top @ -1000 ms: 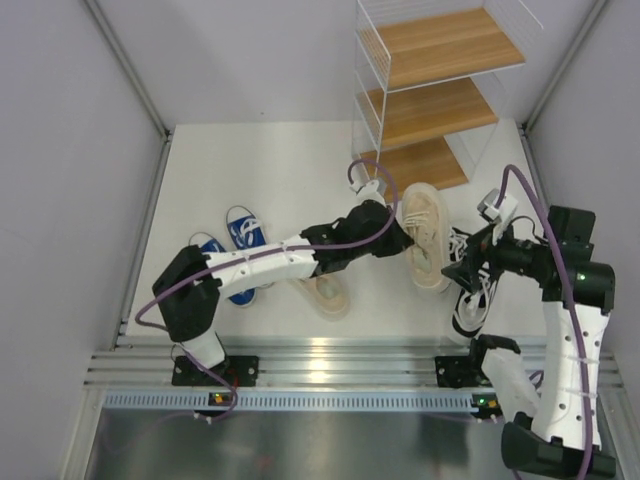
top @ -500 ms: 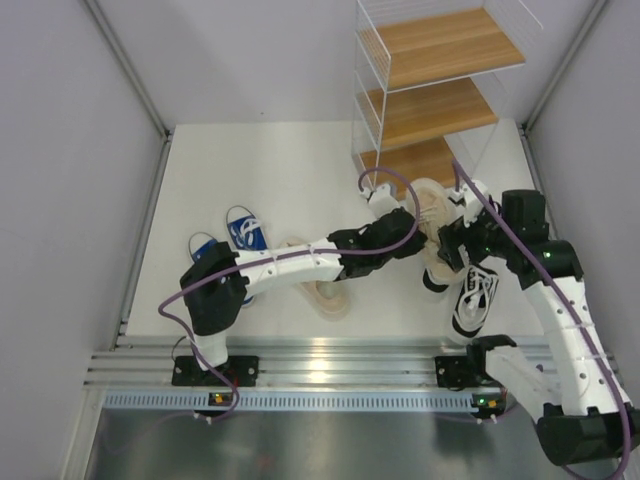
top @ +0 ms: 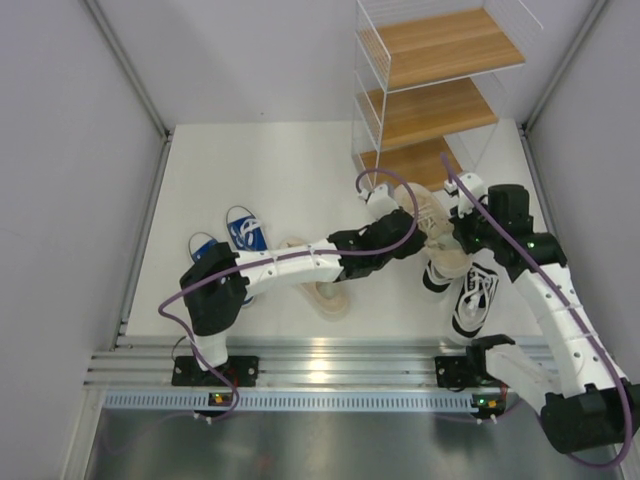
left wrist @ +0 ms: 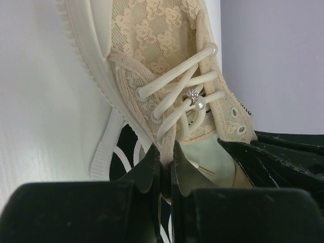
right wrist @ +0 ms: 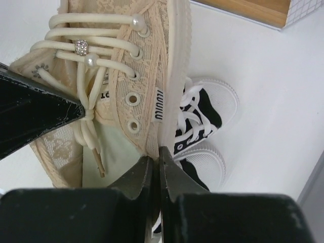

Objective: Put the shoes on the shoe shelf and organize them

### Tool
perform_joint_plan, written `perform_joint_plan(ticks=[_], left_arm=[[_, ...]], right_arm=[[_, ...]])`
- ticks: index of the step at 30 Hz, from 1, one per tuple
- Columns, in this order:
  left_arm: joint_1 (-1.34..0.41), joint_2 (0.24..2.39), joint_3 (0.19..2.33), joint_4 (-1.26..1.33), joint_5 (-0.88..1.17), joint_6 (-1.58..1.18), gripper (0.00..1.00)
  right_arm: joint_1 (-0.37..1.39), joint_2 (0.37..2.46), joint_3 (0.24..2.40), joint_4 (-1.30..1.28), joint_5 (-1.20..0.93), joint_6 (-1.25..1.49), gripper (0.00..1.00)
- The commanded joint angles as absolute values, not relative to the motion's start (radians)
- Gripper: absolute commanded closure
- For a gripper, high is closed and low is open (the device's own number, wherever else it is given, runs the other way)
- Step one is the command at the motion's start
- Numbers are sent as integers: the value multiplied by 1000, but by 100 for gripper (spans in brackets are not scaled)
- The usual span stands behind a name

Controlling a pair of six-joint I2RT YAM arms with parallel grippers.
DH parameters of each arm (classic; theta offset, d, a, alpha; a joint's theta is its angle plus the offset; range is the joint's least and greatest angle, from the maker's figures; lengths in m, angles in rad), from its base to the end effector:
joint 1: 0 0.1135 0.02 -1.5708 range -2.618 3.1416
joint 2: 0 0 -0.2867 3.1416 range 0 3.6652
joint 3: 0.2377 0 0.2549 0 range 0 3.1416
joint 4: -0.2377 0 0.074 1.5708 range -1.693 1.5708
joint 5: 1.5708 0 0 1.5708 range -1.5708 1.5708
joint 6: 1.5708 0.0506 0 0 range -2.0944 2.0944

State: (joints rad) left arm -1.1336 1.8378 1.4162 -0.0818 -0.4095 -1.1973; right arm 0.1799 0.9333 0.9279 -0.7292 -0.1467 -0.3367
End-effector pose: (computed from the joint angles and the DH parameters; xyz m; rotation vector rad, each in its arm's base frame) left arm 0.2095 -0.4007 0.2853 -0.3361 2.1663 -1.0034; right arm 0.1851 0.0412 0.3194 -0.6590 2.2008 0.0883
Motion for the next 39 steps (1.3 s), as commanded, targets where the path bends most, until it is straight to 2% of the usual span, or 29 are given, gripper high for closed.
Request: perform_joint_plan(ticks=[1, 4, 7, 8, 11, 16, 20, 24, 28, 32, 39], left_arm=[[-1137, 1763, 1402, 141, -393, -1178, 100], [-1135, 1732, 1330, 218, -355, -1132, 100], [-1121, 1688, 1238, 339, -283, -1071, 67], [-1115, 1662, 1215, 400, -225, -1056, 49], [-1092, 1612, 1148, 442, -129, -1011, 29], [-1055, 1534, 1094, 463, -5, -908, 24], [-1045, 1390, 1022, 434, 72, -757, 23], [-1043, 1212, 935, 229, -27, -568, 21], [-1043, 1007, 826, 56, -251, -410, 16], [-1043, 768, 746, -75, -421, -336, 9], [-1043, 513, 631, -163, -586, -330, 7]], right_arm=[[155, 939, 937, -652, -199, -308, 100], [124, 934, 950, -634, -236, -296, 100], [71, 927, 965, -611, -276, -282, 100], [58, 930, 968, -600, -299, -278, 100], [19, 940, 977, -583, -333, -262, 100], [-38, 985, 997, -531, -379, -247, 100], [-43, 1043, 1026, -483, -377, -224, 100], [-43, 1127, 1071, -425, -357, -180, 100], [-38, 1225, 1100, -347, -315, -147, 100], [-25, 1296, 1112, -244, -227, -91, 100], [20, 1397, 1080, -11, -124, -11, 100]])
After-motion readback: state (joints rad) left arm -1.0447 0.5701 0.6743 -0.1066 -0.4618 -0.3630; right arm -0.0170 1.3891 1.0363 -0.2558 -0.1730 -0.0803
